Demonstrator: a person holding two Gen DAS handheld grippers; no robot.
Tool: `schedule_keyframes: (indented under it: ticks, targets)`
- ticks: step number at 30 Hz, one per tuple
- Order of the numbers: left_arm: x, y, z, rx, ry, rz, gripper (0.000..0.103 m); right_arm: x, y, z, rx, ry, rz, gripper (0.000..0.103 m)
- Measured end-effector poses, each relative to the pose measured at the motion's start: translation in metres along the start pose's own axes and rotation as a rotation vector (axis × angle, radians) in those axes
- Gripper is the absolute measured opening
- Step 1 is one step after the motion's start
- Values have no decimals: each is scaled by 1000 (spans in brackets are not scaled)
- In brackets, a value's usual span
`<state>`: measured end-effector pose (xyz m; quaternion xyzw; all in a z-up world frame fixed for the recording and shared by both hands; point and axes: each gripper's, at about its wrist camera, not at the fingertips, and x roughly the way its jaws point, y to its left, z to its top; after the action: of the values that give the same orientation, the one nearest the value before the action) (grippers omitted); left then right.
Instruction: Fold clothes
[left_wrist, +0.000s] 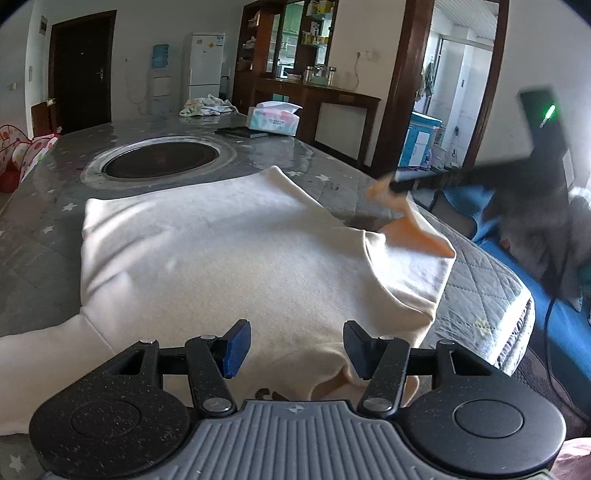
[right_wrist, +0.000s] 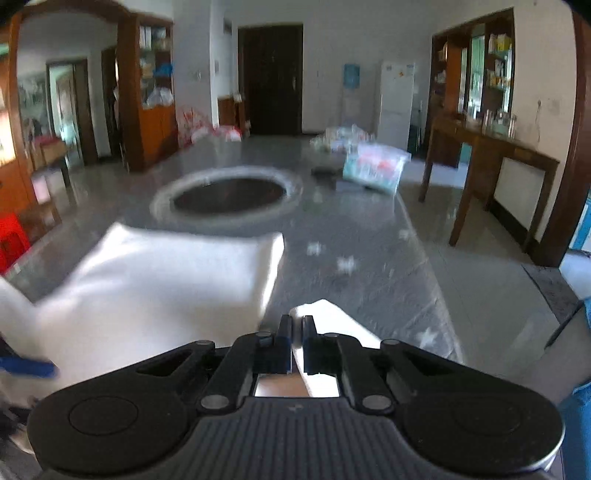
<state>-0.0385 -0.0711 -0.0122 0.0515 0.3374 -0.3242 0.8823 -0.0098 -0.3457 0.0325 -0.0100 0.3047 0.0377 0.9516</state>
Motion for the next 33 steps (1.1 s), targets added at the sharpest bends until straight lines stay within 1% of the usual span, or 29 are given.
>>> schedule_keyframes:
  ticks: [4, 7, 9, 11, 14, 19, 20, 21, 24, 26, 29, 32, 33]
  targets:
    - [-3, -1, -3, 2, -9, -6, 59, -43, 5, 29, 5, -86, 52, 4]
    - [-8, 1, -4, -7, -24, -3, 59, -68, 20, 50, -30, -139, 97, 4]
    - [-12, 4, -5, -12, -37, 3, 59, -77, 34, 61, -49, -158, 146, 4]
    - [-18, 7, -6, -22, -51, 8, 60, -81, 51, 67, -78, -158, 200, 4]
    - [-27, 13, -8, -39, -69, 25, 60, -75, 80, 68, -136, -142, 267, 4]
    - [-38, 23, -12, -63, -87, 59, 61, -53, 123, 61, -195, -80, 375, 6]
    - [-40, 25, -12, -69, -89, 66, 61, -49, 129, 59, -198, -66, 388, 7]
    - [-41, 27, -13, -75, -91, 73, 61, -46, 135, 56, -200, -52, 400, 10]
    - [-45, 33, -15, -89, -89, 90, 61, -44, 142, 48, -195, -32, 424, 11]
    - [-46, 36, -15, -93, -88, 98, 61, -45, 138, 46, -199, -32, 412, 11]
    - [-47, 39, -13, -93, -92, 103, 61, -40, 122, 43, -200, -17, 353, 11]
    - [-44, 41, -8, -94, -99, 102, 60, -26, 102, 30, -243, 28, 257, 12]
    - [-42, 41, -6, -93, -99, 98, 60, -20, 98, 25, -247, 46, 245, 12]
